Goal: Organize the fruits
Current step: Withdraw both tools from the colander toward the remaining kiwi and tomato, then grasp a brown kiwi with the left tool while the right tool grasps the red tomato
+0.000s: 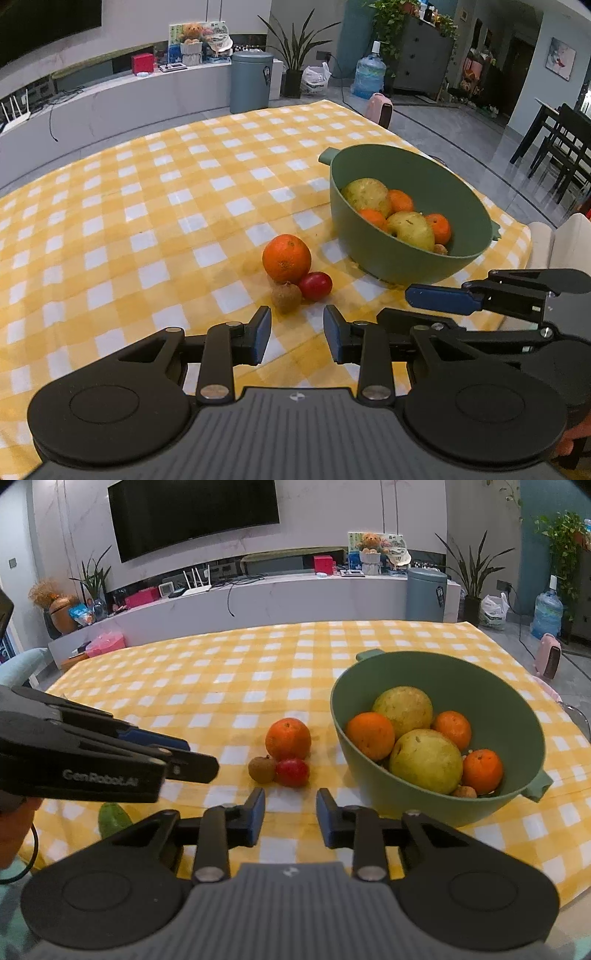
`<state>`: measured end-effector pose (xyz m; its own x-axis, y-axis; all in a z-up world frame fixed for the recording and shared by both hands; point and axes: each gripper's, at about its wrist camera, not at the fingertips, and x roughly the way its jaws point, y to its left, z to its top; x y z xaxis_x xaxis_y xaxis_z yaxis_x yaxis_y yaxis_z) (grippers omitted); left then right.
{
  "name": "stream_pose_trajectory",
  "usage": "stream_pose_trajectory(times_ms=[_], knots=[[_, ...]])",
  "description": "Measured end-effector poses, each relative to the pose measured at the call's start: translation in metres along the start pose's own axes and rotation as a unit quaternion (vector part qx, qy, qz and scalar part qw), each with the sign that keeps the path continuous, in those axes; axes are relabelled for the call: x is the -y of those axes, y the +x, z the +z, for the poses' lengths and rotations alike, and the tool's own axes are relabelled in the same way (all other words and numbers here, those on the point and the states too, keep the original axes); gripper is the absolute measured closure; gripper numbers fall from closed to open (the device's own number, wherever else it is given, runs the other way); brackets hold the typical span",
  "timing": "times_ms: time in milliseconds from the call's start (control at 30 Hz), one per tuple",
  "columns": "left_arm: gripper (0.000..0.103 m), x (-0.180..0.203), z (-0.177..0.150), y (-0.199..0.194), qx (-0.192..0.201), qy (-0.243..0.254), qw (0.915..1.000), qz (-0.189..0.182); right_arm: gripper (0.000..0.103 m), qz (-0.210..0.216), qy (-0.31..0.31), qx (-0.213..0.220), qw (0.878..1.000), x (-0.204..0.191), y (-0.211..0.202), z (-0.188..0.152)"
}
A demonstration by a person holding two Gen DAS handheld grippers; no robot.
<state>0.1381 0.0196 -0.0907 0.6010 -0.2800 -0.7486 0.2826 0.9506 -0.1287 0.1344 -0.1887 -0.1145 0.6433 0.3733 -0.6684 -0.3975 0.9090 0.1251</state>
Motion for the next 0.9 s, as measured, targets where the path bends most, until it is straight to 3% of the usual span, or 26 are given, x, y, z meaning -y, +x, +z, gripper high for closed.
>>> stream_pose_trajectory(times_ms=[667,900], knots=[[0.064,-0.014,0.003,0.070,-0.027,0.018,0.9995,-0.005,0.076,-0.015,0.011,-0.015,1.000,0.012,0.047,-0.002],[0.074,-0.018,0.001,0.067,-0.024,0.014,0.9994,-0.020,0.076,-0.016,0.005,-0.021,1.000,0.011,0.054,-0.003]])
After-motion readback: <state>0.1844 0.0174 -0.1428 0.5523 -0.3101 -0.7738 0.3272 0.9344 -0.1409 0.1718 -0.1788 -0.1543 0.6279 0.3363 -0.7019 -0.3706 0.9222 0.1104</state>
